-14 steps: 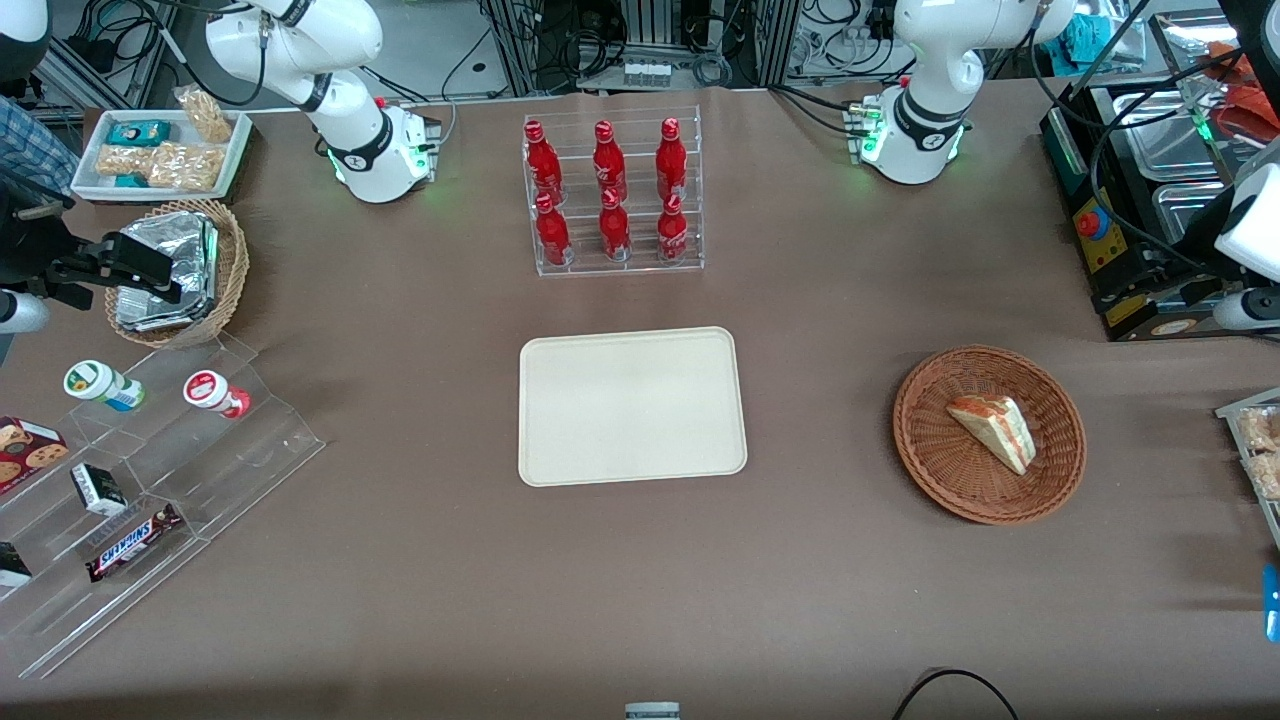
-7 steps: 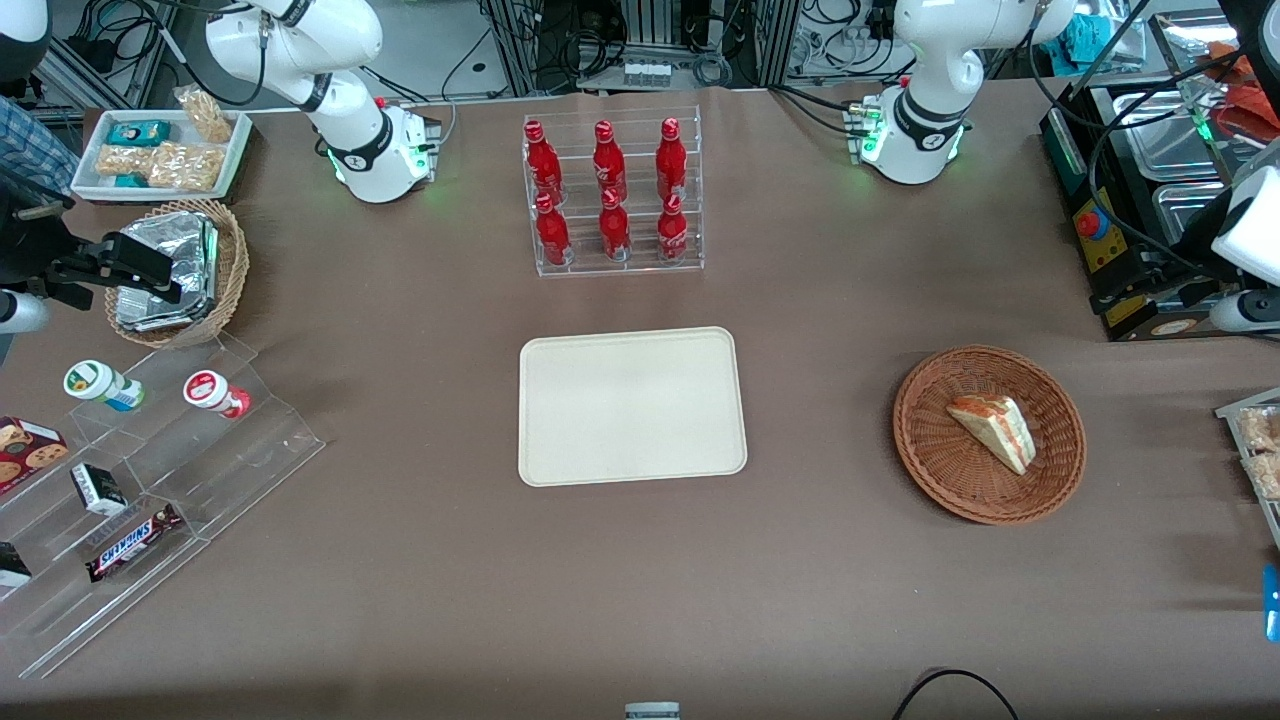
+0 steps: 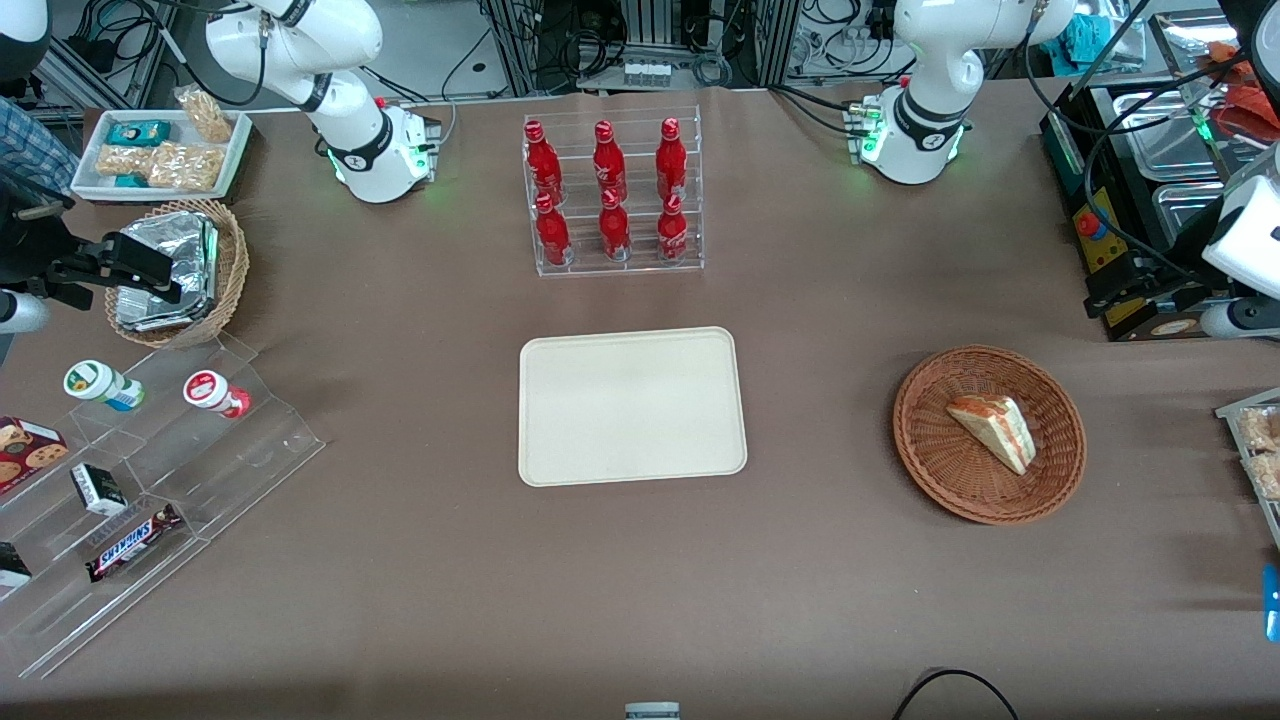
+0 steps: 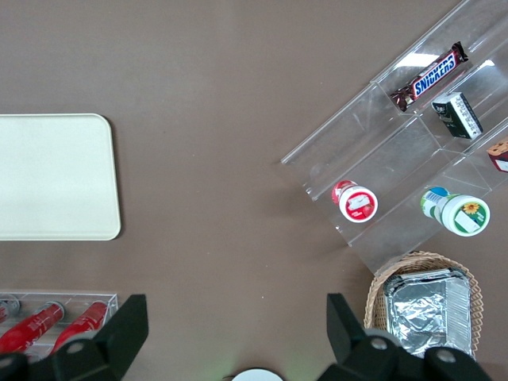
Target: Place sandwich from basket to tray
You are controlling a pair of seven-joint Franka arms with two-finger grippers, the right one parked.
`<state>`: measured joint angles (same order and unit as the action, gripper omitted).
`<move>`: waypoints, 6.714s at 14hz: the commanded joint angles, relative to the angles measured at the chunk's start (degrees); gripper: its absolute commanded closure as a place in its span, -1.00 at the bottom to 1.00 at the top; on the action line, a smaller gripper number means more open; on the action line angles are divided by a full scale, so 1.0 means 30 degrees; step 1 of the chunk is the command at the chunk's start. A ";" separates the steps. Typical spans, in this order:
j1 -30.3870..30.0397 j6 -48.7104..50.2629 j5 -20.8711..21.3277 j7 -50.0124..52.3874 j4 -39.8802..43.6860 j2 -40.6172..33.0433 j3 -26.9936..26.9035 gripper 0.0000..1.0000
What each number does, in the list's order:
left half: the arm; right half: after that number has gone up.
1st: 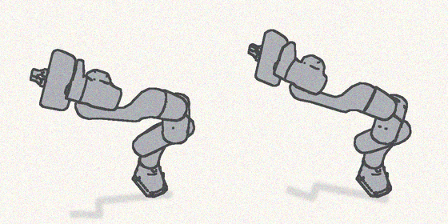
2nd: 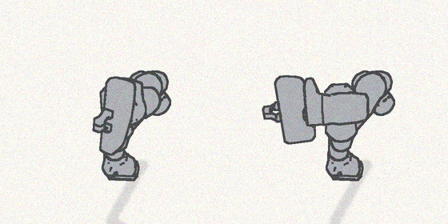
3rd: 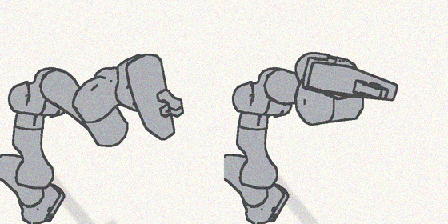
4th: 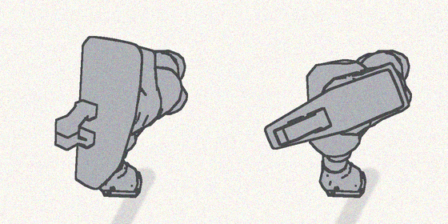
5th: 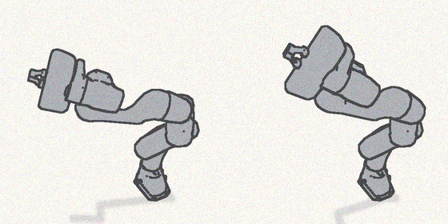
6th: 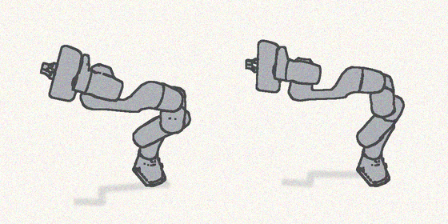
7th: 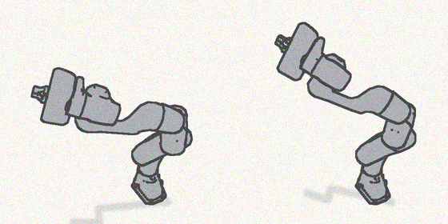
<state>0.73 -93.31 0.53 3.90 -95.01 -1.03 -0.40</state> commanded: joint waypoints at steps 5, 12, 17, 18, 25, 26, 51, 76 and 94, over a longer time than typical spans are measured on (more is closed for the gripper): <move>-0.0038 0.0256 -0.0030 -0.0304 -0.1169 -0.0011 -0.0073 -1.00; -0.0155 -0.6856 0.0000 -0.0128 -0.6267 0.1480 -0.0219 -1.00; -0.1179 -1.0665 -0.0379 0.0948 -0.7353 0.4000 -0.0219 -1.00; -0.1152 -1.1224 -0.0787 0.2435 -0.7413 0.4410 -0.0219 -1.00; -0.1006 -1.3041 -0.1026 1.2693 -0.7384 0.6023 -0.0103 -1.00; -0.0976 -1.3162 -0.1026 1.3168 -0.7413 0.6258 -0.0073 -1.00; 0.9943 -0.7684 -0.4535 0.8948 -0.0188 0.9825 0.0015 1.00; 1.3764 -0.6429 -0.4015 1.3563 0.7414 1.4263 0.0338 -1.00; 1.1395 -0.0657 -0.2404 0.4184 -0.0910 0.3511 -0.6495 -1.00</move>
<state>38.81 -97.61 -8.03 19.88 -94.91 15.01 -22.18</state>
